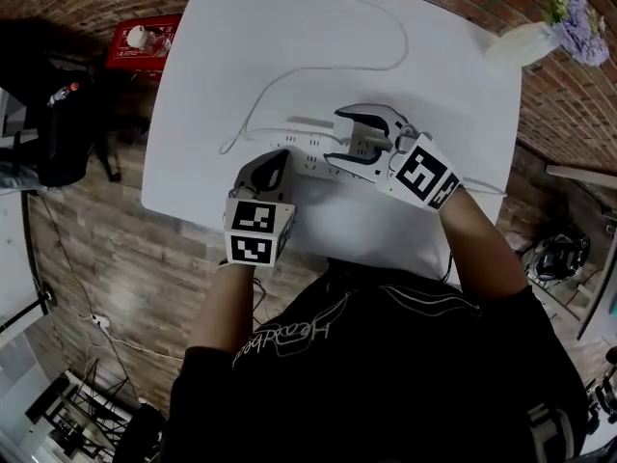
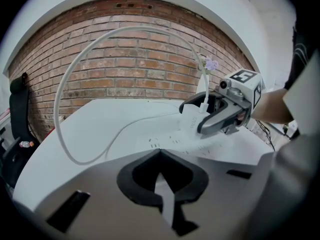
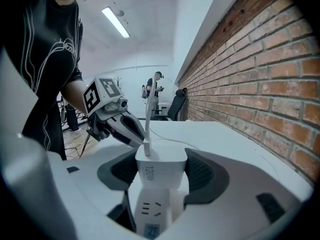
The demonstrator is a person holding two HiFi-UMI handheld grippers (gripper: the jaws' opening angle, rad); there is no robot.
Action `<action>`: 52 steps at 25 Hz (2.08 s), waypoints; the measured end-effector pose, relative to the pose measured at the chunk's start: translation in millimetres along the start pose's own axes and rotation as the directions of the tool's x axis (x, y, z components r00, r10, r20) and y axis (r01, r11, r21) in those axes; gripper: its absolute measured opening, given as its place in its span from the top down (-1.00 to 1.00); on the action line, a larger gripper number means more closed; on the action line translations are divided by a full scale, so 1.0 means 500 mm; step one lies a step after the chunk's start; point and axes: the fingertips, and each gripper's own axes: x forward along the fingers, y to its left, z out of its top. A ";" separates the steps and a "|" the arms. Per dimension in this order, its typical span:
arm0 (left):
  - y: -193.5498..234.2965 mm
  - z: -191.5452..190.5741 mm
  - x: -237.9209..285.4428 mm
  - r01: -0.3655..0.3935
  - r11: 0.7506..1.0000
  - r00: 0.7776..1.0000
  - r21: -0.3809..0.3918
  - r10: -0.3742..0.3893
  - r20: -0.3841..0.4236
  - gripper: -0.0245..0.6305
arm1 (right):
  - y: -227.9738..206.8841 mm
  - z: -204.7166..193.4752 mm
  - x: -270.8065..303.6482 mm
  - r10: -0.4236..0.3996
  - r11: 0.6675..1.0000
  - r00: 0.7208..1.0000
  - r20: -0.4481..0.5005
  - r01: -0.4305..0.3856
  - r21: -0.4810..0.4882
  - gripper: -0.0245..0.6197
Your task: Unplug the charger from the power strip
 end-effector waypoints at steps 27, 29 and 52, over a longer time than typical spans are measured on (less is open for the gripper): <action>-0.002 0.000 0.003 -0.098 0.989 0.994 0.112 0.103 -0.038 0.92 | 0.010 0.006 -0.007 -0.081 0.995 0.997 -0.003 0.081 -0.053 0.14; -0.002 0.000 0.004 -0.094 0.989 0.994 0.113 0.099 -0.038 0.92 | 0.004 0.002 -0.007 -0.070 0.998 0.998 -0.006 0.070 0.008 0.14; -0.003 -0.006 0.003 -0.077 0.989 0.994 0.127 0.087 -0.071 0.92 | 0.008 0.002 -0.007 -0.077 0.997 0.997 -0.026 0.078 0.019 0.14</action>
